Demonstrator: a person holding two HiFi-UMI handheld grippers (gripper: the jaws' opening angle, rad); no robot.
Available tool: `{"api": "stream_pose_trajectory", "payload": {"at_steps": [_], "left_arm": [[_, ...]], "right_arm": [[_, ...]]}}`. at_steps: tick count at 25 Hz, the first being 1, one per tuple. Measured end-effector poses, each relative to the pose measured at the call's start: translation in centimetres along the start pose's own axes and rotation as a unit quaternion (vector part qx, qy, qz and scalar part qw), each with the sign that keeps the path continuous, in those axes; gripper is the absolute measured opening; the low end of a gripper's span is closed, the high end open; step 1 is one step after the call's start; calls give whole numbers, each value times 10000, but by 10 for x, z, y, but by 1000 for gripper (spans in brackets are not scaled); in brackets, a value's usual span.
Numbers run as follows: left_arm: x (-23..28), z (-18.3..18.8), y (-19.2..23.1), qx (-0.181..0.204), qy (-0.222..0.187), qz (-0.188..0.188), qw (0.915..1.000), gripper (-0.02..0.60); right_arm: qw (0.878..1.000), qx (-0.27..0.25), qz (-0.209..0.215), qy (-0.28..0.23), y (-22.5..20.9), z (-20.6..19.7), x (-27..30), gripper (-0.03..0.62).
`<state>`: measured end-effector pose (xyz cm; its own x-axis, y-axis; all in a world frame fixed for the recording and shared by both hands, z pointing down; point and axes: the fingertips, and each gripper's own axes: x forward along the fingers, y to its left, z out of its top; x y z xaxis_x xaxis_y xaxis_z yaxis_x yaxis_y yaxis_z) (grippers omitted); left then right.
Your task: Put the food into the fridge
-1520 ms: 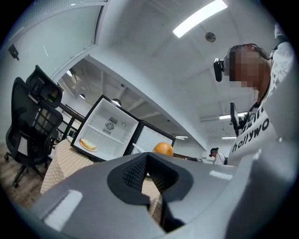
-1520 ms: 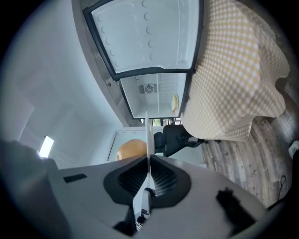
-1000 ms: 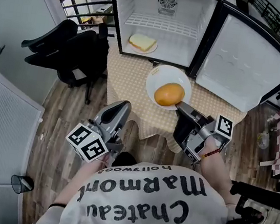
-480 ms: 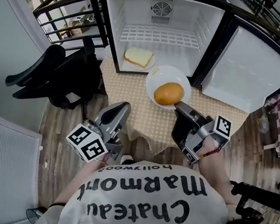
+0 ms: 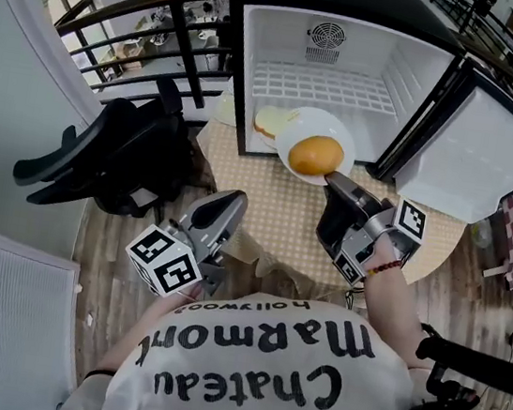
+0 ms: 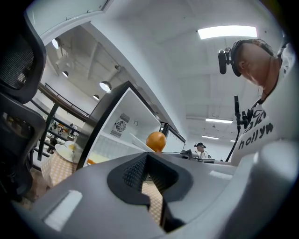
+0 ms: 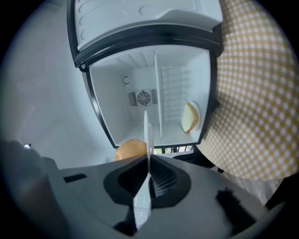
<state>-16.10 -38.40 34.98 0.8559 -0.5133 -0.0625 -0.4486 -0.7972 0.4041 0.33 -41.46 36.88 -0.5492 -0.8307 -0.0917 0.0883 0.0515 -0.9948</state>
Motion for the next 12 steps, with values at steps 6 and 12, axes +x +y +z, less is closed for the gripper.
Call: {"api": "stream_pose_trajectory", "payload": {"at_steps": [6,12], "left_arm": [[-2,9,35,190,246,-237,9992,3],[1,26,60,238,177,-442,9986,3]], "right_arm": [[9996,-73,47,-261,-4,8,52,26],[9977,-52,-74,-666,-13,25,86,28]]}}
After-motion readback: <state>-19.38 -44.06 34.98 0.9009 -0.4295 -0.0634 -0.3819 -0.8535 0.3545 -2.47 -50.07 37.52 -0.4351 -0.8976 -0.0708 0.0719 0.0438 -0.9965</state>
